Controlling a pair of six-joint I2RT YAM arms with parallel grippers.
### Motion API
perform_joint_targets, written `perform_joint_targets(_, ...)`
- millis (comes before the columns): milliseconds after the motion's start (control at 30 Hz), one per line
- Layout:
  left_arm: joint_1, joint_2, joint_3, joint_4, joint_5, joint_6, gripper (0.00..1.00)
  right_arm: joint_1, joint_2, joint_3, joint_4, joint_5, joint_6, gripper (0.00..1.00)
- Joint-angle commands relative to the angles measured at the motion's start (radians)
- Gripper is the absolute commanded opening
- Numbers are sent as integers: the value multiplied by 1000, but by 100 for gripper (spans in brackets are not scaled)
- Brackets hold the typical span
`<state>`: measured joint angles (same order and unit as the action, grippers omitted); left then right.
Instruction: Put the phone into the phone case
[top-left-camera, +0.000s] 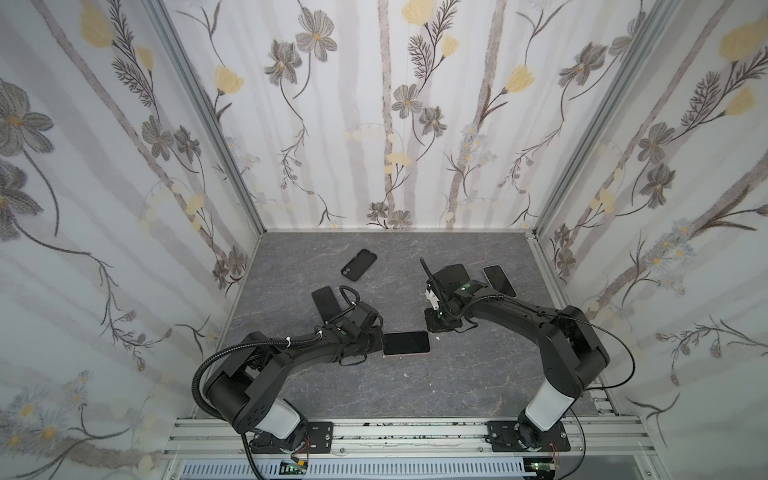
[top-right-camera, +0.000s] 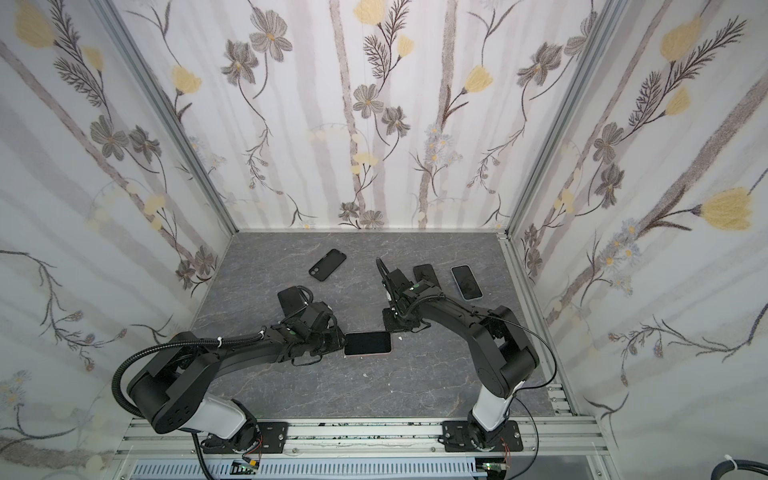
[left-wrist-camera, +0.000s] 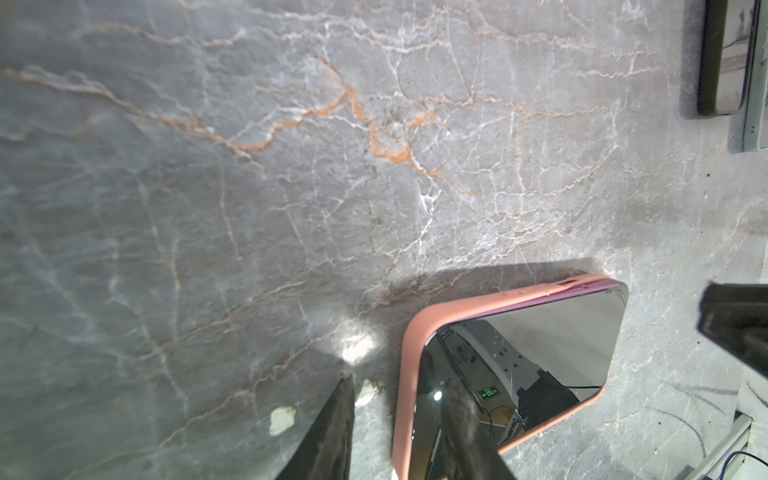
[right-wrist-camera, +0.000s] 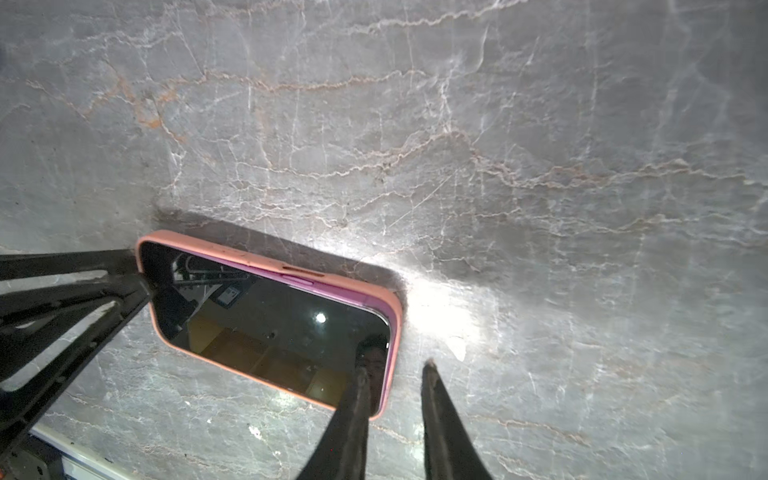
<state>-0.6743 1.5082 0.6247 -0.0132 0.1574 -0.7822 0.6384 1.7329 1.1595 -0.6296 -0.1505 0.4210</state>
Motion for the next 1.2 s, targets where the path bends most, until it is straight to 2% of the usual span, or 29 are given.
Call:
perform_joint_targets(0,0,12,-5,-65,-10,12,38,-2,30,6,13,-32,-22,22)
perform_joint_targets(233,0,2,-16,-65,-13,8,38,-2,87,3,12,4,-33,14)
perform_joint_targets(733,1,-9,-20,-65,-19,6,38,28,154,-2,-39,93,-36,15)
perform_joint_targets(933,5,-66,15,-109,-64,29,38,66,102,105,-67,87,-84,28)
perform_joint_targets(1000,6,-106,36,-137,-104,50,39,89,79,159,-75,55,-152,33)
perform_joint_targets(1167,17,-244,90,-251,-213,141,42,119,-6,218,-6,0,-299,37)
